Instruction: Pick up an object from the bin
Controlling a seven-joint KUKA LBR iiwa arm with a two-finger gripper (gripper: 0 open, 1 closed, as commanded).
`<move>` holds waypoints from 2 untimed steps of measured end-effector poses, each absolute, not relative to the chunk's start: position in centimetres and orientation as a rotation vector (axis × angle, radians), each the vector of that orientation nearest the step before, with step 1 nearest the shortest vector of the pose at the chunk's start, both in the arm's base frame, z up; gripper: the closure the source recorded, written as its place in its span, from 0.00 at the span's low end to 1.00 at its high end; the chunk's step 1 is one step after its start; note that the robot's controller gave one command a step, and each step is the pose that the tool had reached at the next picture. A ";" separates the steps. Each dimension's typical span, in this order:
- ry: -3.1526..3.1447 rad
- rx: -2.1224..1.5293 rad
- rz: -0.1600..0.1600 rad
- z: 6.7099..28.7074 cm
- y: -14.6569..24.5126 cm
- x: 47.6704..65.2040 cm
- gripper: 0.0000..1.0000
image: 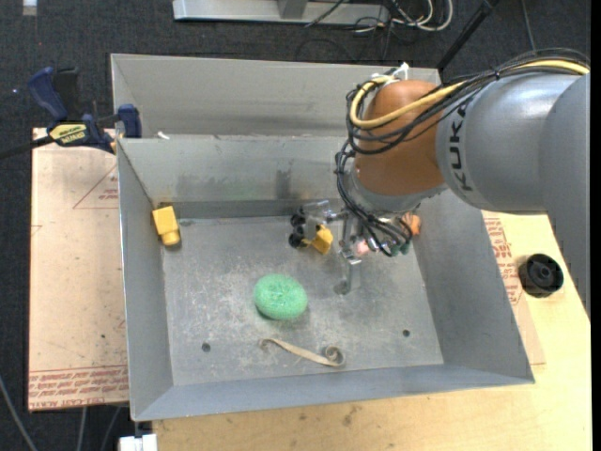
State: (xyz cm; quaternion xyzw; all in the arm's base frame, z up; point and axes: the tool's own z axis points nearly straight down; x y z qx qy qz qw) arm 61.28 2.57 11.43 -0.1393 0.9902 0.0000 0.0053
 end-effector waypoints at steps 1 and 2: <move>3.119 -0.399 0.004 8.0 3.6 60.2 0.00; 3.077 -0.620 0.002 6.9 4.2 61.3 0.00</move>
Offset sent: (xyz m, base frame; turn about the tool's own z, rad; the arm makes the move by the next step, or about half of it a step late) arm 0.0032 0.0189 -0.0443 -0.2159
